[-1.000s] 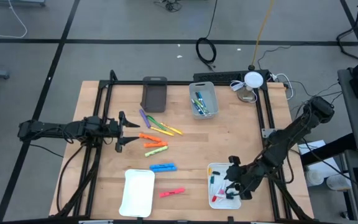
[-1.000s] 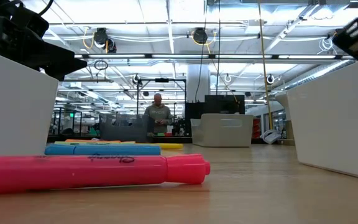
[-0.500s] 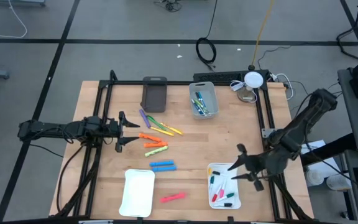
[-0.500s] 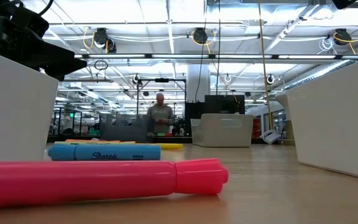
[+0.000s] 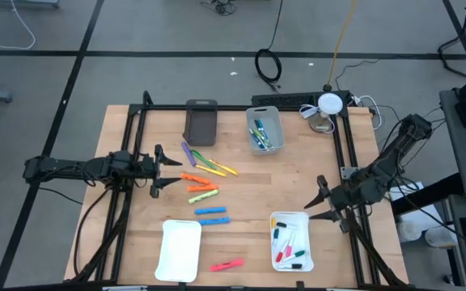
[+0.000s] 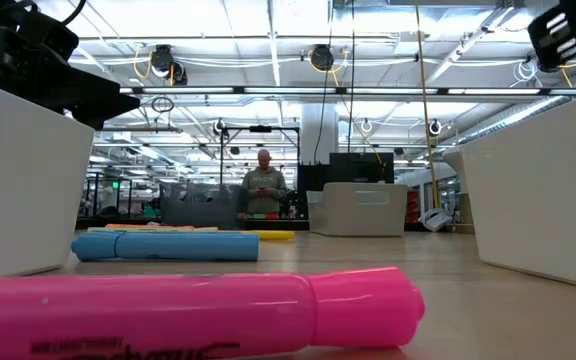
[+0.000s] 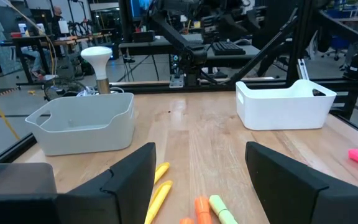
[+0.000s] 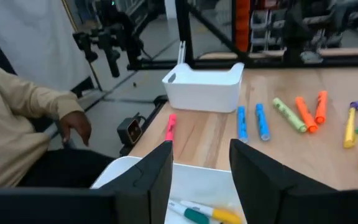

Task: Pick & Place Markers
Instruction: Put the pink marker pen into the left white bin

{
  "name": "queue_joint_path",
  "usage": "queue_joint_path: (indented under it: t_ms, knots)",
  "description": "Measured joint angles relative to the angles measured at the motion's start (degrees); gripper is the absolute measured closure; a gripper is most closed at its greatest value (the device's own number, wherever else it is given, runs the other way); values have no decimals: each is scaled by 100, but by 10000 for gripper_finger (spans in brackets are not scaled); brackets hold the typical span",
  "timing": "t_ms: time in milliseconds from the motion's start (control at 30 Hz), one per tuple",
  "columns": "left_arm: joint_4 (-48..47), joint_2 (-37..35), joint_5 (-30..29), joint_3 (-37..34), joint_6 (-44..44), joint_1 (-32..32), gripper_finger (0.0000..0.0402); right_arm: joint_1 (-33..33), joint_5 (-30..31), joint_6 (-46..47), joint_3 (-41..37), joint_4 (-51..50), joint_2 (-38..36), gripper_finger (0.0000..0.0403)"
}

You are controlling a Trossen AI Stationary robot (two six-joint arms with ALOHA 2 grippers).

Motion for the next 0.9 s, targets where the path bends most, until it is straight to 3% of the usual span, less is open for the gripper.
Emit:
queue_joint_path:
  t_ms: [367,633,900]
  knots:
    - [0,-1,0,-1,0,0,151,-2,46,-677,-2052,2408,-1470,263]
    - [10,0,0,0,0,0,151,-1,-237,-1048,-2144,1980,-1871,266]
    - [4,0,0,0,0,-1,151,-346,1533,-1609,-2155,1504,-2121,277]
